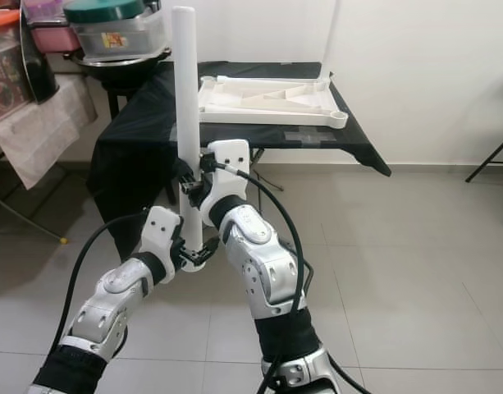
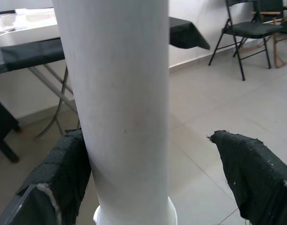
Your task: Building children table
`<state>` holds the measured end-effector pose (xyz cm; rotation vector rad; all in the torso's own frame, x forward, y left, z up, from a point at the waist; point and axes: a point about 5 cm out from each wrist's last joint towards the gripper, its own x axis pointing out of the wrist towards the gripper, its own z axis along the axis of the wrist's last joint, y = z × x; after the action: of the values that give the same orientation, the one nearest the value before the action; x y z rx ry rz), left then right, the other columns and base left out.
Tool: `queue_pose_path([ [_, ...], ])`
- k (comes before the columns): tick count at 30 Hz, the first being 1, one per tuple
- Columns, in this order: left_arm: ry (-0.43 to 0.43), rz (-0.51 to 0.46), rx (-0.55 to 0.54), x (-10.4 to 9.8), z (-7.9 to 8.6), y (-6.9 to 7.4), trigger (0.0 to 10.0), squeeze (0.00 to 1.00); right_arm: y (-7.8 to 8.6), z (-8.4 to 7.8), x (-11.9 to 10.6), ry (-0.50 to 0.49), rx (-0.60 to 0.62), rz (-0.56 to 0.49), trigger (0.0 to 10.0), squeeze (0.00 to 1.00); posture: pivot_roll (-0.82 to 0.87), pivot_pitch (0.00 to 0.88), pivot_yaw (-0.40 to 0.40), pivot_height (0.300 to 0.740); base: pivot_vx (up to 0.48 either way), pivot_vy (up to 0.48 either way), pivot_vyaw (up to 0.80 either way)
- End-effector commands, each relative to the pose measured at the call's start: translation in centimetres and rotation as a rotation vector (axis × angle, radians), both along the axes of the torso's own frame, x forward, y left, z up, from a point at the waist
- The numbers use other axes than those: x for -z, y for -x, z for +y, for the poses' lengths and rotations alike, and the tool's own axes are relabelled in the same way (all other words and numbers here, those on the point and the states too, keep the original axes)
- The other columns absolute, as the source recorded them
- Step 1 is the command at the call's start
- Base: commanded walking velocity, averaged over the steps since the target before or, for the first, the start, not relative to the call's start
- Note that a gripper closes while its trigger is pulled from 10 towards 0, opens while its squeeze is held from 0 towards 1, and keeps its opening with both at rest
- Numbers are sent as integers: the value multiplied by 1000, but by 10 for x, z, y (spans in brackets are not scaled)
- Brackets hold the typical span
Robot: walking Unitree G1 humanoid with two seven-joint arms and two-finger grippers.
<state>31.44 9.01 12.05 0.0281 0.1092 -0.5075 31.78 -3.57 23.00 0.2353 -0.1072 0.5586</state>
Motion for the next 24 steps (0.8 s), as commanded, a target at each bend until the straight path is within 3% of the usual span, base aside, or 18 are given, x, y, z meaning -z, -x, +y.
queue_pose_path([
  [1,-10,-3,-15,0,2,-2,10000,0,8,15,1,-63,-49,25,0,0,-28,0,-11,740,0,0,0],
  [6,-13,-5,-27,1,1,-3,10000,0,10,17,2,-60,-67,28,0,0,-27,0,-12,740,0,0,0],
  [7,-6,-3,-34,2,-1,-3,3137,0,12,19,3,-55,-86,31,0,0,-30,0,-12,740,0,0,0],
  [9,-5,-2,-39,2,-1,-4,3137,0,12,19,4,-53,-93,31,0,0,-30,0,-12,740,0,0,0],
  [10,-2,-6,-50,3,-1,-5,0,0,13,20,4,-54,-103,36,0,0,-30,0,-11,740,0,0,0],
  [24,-16,-24,-75,5,5,-5,0,0,15,21,5,-22,-125,11,0,0,-29,0,-14,740,0,0,0],
])
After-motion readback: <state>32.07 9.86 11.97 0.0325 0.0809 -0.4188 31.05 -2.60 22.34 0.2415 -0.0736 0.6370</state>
